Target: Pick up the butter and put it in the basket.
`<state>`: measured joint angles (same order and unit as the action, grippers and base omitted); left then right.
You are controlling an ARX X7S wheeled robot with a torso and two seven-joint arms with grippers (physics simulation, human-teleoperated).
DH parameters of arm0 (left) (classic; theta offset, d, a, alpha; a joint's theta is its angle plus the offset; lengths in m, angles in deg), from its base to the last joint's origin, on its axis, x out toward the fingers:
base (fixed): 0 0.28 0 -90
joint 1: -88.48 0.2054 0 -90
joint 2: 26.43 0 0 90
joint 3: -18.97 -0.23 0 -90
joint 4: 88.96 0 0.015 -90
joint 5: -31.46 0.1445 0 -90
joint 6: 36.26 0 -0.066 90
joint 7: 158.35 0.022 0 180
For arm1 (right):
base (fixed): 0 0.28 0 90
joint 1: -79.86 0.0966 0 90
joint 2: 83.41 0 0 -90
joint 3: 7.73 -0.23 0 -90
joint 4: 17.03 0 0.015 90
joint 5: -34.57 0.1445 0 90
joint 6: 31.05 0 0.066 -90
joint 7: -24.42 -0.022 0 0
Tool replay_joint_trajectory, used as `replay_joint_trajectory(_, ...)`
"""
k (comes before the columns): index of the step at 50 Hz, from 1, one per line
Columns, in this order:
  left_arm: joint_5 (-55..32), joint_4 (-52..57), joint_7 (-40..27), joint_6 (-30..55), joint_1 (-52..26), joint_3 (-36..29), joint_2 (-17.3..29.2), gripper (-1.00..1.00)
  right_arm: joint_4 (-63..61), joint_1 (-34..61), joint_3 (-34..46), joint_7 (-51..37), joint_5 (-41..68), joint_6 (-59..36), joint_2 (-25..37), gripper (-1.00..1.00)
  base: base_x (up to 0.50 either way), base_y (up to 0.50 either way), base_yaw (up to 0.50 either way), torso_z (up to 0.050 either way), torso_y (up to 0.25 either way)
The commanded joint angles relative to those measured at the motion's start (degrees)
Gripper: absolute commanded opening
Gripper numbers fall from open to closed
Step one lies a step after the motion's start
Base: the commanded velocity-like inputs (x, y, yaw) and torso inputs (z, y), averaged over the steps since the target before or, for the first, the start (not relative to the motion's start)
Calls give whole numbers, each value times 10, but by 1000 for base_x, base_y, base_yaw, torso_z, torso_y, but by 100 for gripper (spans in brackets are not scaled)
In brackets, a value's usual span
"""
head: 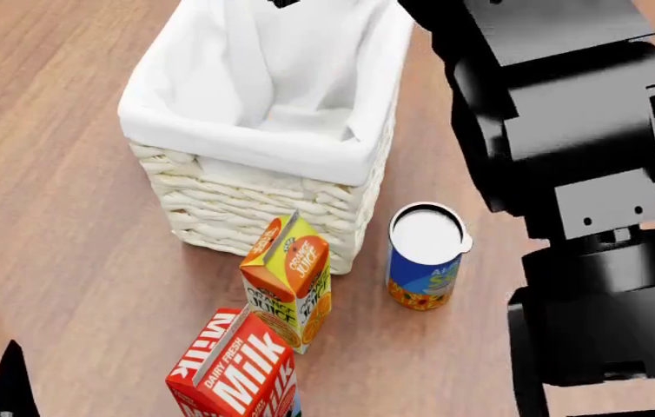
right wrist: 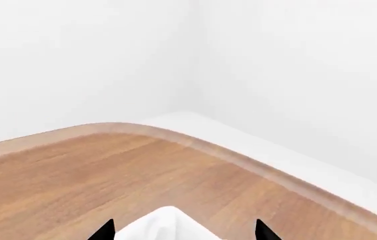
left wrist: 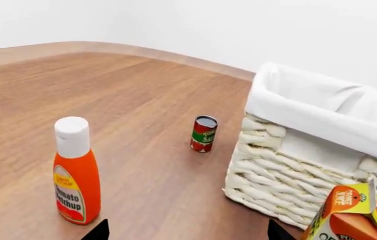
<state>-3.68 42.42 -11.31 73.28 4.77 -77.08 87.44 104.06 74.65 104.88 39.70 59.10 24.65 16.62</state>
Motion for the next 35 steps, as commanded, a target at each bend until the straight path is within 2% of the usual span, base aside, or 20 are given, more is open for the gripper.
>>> replay_joint_trajectory(1, -1, -7, 5, -6, -4, 2, 3, 100, -238, -103, -18, -86, 5, -47, 67, 100, 0, 0, 0, 0, 0)
replay_joint_trajectory(11, -20, -12, 4, -5, -11, 18, 9, 100, -427, -217, -90, -171, 40, -97, 121, 100, 0, 0, 0, 0, 0)
replay_joint_trajectory(22, -34, -5, 4, -11, -11, 33, 17, 100, -631, -298, -156, -239, 93, -201, 184, 100, 0, 0, 0, 0, 0)
replay_joint_trajectory(35, -44, 15, 7, -22, -5, 46, 26, 100, -735, -514, -239, -264, 92, -142, 216, 100, 0, 0, 0, 0, 0)
